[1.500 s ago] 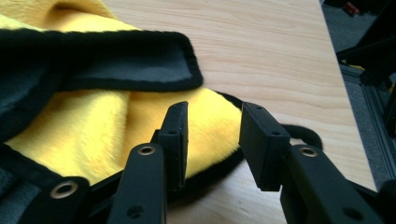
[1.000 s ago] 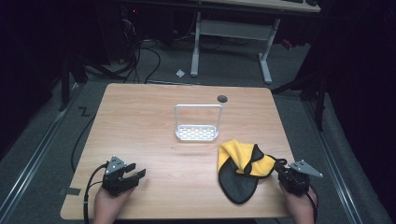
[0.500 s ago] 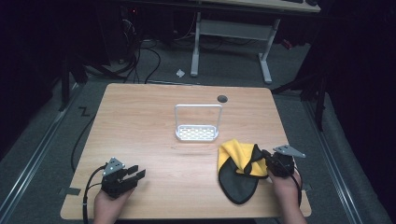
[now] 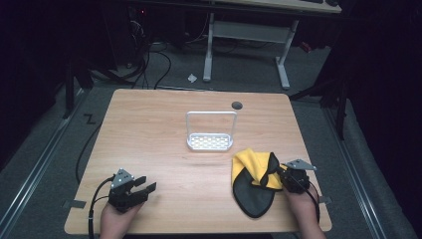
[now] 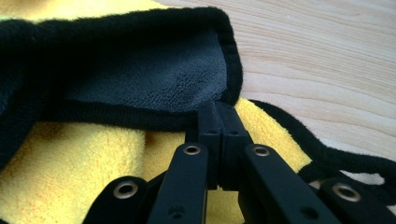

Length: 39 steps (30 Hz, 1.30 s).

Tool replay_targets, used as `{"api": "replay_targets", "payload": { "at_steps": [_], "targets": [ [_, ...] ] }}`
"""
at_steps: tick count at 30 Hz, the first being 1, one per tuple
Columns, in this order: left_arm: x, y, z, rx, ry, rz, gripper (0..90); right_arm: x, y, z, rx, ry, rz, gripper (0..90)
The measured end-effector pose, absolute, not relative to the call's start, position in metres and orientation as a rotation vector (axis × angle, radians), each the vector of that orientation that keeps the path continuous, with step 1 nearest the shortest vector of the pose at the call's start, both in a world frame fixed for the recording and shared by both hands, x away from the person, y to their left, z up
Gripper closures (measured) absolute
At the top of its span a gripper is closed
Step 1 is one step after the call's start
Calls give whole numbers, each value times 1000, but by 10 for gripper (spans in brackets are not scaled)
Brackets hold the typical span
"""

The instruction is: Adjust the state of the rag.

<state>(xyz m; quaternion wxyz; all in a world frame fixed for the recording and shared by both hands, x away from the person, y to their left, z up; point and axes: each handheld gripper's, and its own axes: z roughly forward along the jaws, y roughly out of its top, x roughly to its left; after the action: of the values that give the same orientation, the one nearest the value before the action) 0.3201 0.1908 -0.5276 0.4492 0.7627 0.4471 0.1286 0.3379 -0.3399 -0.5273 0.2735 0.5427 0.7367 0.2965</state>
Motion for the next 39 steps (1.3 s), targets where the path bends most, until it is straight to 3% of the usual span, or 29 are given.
{"api": "replay_targets", "payload": {
  "at_steps": [25, 39],
  "targets": [
    [315, 174, -525, 1899, 1053, 269, 470, 331, -271, -528, 1241, 2177, 883, 900],
    [308, 135, -523, 1951, 959, 207, 471, 321, -218, -528, 1063, 2302, 923, 900]
  ]
}}
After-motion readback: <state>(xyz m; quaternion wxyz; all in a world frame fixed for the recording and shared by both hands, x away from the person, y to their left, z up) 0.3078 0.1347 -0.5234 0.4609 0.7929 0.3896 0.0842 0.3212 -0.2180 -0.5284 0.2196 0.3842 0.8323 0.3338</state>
